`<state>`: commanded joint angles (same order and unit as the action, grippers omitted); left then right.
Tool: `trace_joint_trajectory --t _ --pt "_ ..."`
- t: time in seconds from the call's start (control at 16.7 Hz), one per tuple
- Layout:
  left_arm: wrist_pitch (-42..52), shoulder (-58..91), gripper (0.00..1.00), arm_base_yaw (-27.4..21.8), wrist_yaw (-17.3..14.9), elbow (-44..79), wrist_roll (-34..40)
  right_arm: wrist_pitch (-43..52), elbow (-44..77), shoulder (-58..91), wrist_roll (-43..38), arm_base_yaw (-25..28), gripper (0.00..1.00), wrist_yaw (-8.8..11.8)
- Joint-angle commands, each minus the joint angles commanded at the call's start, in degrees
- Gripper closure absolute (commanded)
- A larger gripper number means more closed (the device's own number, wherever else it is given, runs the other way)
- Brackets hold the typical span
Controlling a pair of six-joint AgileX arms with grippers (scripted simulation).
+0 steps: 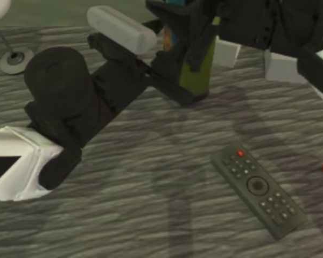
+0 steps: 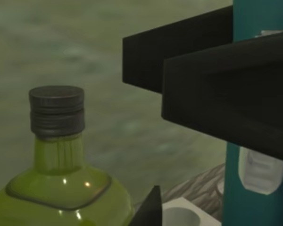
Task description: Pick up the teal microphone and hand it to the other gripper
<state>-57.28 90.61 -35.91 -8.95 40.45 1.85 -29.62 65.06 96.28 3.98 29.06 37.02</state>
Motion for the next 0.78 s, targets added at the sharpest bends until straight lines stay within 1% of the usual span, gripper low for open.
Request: trace_joint_trajectory --t 0.06,0.12,0.54,0.6,0.66,0.78 --pt "0.0 0.0 0.02 0.0 0.0 0.0 0.0 0.0 0.0 0.0 0.0 0.0 1.00 0.0" --pt "0.0 0.0 0.00 0.0 0.0 0.0 0.0 0.0 0.0 0.0 0.0 0.0 1.00 0.0" --pt "0.0 0.0 0.00 0.0 0.0 0.0 0.0 0.0 0.0 0.0 0.0 0.0 1.00 0.0" --pt "0.0 0.6 0.00 0.3 0.4 -0.4 -0.3 0.0 0.5 -0.4 0.0 -0.1 1.00 -0.3" --pt "0.0 0.4 0.00 0.3 0.3 -0.6 -0.3 0.0 0.4 -0.5 0.1 -0.2 1.00 -0.2" --pt "0.1 -1.8 0.00 1.0 0.0 -2.8 -0.3 -0.1 -0.4 -1.3 0.1 -1.2 1.00 1.1"
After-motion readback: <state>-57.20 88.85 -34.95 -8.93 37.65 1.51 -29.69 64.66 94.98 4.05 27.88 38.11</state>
